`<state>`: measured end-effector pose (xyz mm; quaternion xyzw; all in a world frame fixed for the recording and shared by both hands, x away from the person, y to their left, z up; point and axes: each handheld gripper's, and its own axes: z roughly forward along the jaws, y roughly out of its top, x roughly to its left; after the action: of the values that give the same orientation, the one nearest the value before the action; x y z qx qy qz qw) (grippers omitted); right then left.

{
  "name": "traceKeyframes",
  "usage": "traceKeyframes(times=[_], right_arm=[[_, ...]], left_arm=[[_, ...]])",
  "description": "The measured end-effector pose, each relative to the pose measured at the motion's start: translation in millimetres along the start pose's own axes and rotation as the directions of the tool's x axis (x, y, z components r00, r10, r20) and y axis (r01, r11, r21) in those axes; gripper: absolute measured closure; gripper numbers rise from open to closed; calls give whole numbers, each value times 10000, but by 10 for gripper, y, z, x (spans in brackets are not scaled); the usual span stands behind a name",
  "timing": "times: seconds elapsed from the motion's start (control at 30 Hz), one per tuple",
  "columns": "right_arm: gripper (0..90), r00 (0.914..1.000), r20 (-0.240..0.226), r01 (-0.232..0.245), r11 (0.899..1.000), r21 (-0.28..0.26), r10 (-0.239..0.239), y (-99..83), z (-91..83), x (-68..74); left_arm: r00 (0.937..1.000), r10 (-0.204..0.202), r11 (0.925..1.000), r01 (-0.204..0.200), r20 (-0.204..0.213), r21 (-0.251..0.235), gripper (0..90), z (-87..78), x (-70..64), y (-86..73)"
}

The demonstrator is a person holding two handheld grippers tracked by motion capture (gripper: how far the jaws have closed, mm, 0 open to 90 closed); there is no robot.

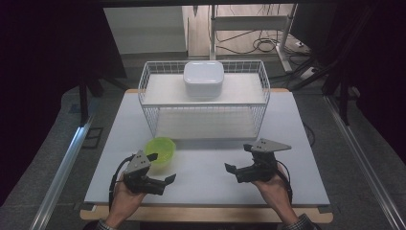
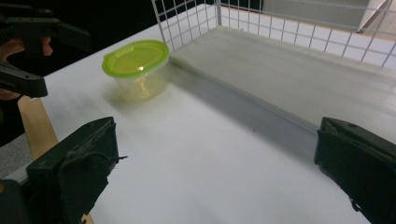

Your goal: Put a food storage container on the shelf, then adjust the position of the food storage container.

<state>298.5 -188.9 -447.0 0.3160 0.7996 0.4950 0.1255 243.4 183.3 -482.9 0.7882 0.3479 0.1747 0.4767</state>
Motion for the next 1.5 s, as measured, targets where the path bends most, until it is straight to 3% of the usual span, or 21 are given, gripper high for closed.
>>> traceKeyframes(times=[0.3, 0.43, 0.5, 0.63, 0.7, 0.83, 0.97, 1.03, 1.1, 1.23, 1.3, 1.4, 1.5], right_arm=[[0, 9993, 235, 281, 9962, 829, -302, -326, 1, 43], [0, 9977, 468, 431, 9934, 1060, -483, -396, -3, 25], [0, 9983, 467, 286, 9943, 1030, -335, -408, -9, -1], [0, 9984, 486, 227, 9943, 1046, -279, -417, 2, -11], [0, 9983, 506, 244, 9934, 1122, -303, -423, 16, -7], [2, 9966, 668, 396, 9923, 1170, -476, -421, 13, -11], [6, 9967, 733, 266, 9928, 1172, -353, -426, 7, -43], [8, 9966, 753, 239, 9923, 1214, -332, -432, 9, -57], [11, 9964, 772, 237, 9917, 1261, -336, -437, 12, -64], [16, 9965, 743, 269, 9899, 1395, -375, -447, 28, -63], [19, 9966, 720, 302, 9885, 1482, -412, -454, 41, -60], [22, 9966, 696, 337, 9871, 1566, -450, -460, 59, -60], [24, 9965, 678, 377, 9858, 1636, -493, -460, 79, -58]], left_arm=[[9992, 247, 9989, -234, -302, 406, 13, 36, -42, -201], [9994, 16, 9987, 1, -340, 510, 18, 46, -22, -213], [9994, -128, 9987, 144, -336, 490, 20, 43, -7, -205], [9989, -455, 9980, 457, -60, 427, 17, 27, 60, -193], [9987, -462, 9977, 472, -211, 483, 27, 8, 96, -183], [9966, -351, 9986, 379, -749, 364, 161, -96, 193, -176], [9932, -696, 9974, 710, -934, 110, 384, -203, 339, -186], [9893, -782, 9968, 799, -1229, 87, 499, -245, 406, -192], [9800, -1002, 9947, 1027, -1719, 59, 599, -280, 474, -200], [9629, -1457, 9893, 1445, -2271, -221, 782, -375, 643, -230], [9505, -1717, 9849, 1717, -2589, -229, 860, -397, 758, -263], [9364, -2239, 9728, 2317, -2704, -32, 898, -350, 942, -333], [9321, -2415, 9661, 2570, -2700, 230, 899, -252, 1053, -375]])
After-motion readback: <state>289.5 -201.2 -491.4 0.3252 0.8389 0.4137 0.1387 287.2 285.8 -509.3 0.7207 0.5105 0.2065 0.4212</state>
